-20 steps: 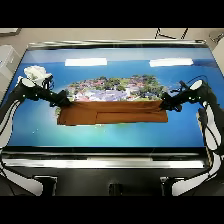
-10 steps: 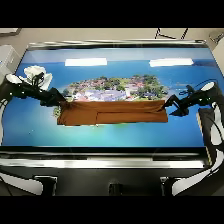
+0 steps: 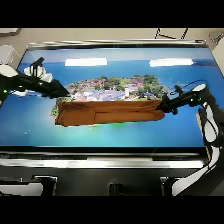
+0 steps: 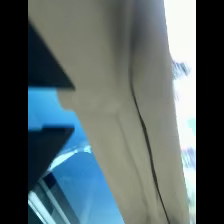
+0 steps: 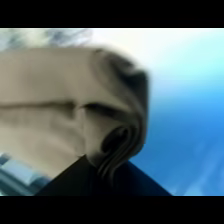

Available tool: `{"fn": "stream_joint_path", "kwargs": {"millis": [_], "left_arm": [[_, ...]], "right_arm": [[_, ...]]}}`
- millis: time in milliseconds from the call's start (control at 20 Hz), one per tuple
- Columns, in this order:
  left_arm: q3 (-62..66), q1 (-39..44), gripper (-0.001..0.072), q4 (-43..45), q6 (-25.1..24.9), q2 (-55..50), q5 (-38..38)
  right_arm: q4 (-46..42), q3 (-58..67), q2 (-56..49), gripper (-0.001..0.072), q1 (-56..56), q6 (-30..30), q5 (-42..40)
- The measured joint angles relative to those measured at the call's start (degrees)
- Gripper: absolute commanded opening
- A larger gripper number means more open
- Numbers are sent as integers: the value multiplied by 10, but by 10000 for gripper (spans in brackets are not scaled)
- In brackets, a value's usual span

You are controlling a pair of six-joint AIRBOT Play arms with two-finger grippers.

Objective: Fold the clothes and pants, and hang the long-sleeved shirts on hangers.

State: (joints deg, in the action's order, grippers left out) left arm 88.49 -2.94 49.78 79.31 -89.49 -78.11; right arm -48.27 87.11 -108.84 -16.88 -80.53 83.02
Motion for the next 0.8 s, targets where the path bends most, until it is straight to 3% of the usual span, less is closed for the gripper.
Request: {"fn": "stream_joint_path", "kwargs": {"millis": [50,250,500,800], "left_arm": [[0,26,51,-3,0,-2,26],[-2,149,50,-8,3,-51,129],[-3,262,26,-25,48,-151,177],[0,370,25,-223,59,-242,282]], "right_arm": [[9,0,14,43,2,5,7],[40,0,107,42,25,9,40],[53,0,245,43,65,-36,61],[57,0,360,43,110,-87,56]]}}
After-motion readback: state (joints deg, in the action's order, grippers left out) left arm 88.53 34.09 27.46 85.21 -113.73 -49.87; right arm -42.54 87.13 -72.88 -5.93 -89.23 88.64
